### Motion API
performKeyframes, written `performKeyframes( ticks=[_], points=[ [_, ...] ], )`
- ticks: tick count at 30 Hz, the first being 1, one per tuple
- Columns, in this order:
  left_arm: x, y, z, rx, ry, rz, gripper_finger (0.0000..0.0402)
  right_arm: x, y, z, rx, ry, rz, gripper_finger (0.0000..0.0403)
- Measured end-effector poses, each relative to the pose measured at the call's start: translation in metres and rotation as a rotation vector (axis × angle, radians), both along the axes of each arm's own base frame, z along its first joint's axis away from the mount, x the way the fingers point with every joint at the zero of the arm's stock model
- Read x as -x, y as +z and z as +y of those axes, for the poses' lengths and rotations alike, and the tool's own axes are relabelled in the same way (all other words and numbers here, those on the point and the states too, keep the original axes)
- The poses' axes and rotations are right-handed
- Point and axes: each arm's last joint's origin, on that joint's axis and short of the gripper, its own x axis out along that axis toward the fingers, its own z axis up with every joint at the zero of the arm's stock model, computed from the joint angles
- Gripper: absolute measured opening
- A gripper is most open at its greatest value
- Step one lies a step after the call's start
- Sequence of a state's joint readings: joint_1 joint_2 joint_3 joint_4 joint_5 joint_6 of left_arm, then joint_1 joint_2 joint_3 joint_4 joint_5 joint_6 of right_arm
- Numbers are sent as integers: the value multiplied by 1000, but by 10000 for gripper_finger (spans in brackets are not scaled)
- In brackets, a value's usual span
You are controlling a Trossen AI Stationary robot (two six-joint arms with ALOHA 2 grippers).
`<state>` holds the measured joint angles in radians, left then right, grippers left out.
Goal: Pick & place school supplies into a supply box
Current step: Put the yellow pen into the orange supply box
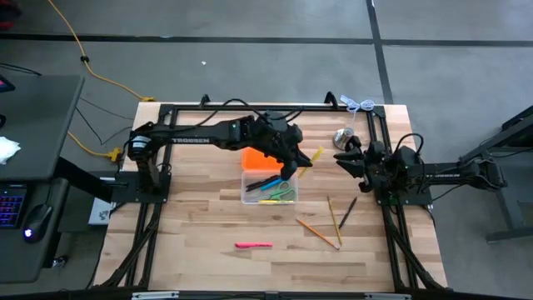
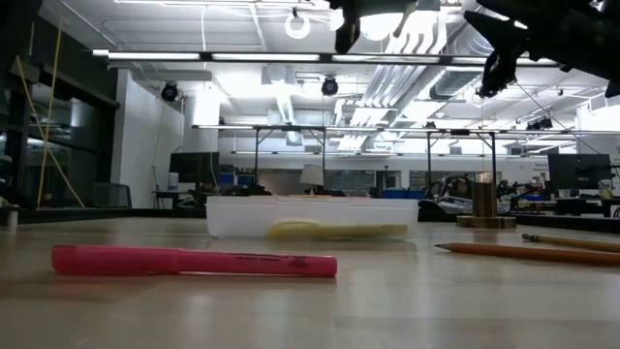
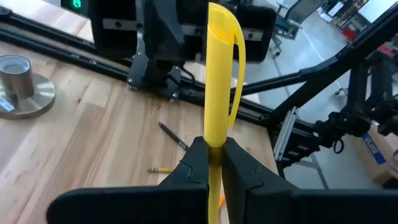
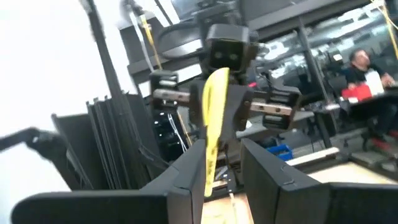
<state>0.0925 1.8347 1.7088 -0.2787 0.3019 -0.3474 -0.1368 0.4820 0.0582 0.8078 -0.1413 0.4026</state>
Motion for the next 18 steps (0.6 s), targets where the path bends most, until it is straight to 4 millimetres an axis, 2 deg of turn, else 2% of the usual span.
performKeyframes(
  ticks=[3,6,12,18],
  points=[
    [-1,-2,0,-5,17,13,46,-2,-2,-1,-90,1,19,79],
    [-1,-2,0,-11,29,6,46,-5,-4,-1,-96,26,39,84],
    [-1,-1,0,-12,33,3,46,-9,-3,-1,-146,63,25,122],
    [-1,-1,1,-23,53,5,46,-25,20,-2,-112,87,58,162]
  ],
)
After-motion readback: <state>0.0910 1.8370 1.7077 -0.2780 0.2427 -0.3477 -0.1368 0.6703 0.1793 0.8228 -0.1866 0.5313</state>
